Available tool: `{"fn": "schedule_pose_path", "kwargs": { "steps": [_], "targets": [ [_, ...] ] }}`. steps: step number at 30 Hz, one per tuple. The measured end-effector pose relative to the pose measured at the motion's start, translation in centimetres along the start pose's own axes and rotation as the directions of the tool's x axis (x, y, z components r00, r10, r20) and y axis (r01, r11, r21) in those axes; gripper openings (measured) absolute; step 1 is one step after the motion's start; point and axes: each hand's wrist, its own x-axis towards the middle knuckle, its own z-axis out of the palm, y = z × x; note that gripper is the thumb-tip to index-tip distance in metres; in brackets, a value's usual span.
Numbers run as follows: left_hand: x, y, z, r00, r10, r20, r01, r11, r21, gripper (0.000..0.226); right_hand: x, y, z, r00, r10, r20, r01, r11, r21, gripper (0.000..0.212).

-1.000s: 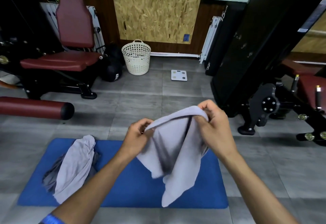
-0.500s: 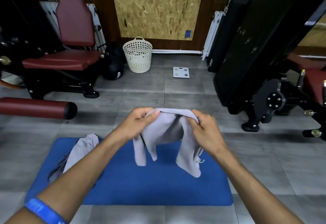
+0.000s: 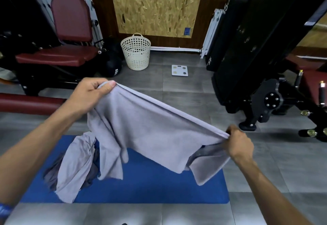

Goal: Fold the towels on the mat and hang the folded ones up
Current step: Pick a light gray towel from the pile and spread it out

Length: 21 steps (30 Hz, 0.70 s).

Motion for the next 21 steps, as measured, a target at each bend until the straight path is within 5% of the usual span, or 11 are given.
{"fn": "schedule_pose_path", "kwargs": {
  "steps": [4,7,11,14,17,19,21],
  "targets": [
    [-2.2,-5.4,0.5,0.985,-0.135,0.110,0.125,0.987,0.097,0.023,-0.7,2.3,2.1,0.994,-0.012,0.107,0.008,0.999,0.044,0.015],
    [-5.1,-9.6,1.4,0.937,-0.270,0.223,0.245,0.960,0.133,0.015,-2.1,3.7,3.9,0.946,-0.057,0.318,0.031,0.996,0.085,0.022],
    [-9.3,-14.5,1.7,0.822,-0.409,0.397,0.282,0.897,0.341,0.037,-4.4,7.0,6.0,0.678,-0.166,0.716,0.122,0.986,0.113,0.034],
    [-10.7,-15.9,2.4,0.618,-0.488,0.617,0.309,0.872,0.380,0.047,-4.5,10.0,7.2,0.580,-0.147,0.801,0.146,0.986,0.075,0.039],
    [-11.4,-14.3,1.8,0.400,-0.522,0.753,0.413,0.837,0.361,0.048,-3.4,10.6,4.9,0.603,-0.113,0.790,0.163,0.986,0.017,0.028],
    [-11.0,-15.0,2.3,0.361,-0.574,0.735,0.513,0.781,0.357,0.044,-1.7,11.0,5.0,0.626,-0.111,0.772,0.218,0.975,-0.037,0.011],
    [-10.5,-17.0,3.6,0.366,-0.637,0.678,0.533,0.741,0.408,0.039,0.0,10.9,6.9,0.752,-0.090,0.653,0.277,0.942,-0.188,0.009]
  ]
}}
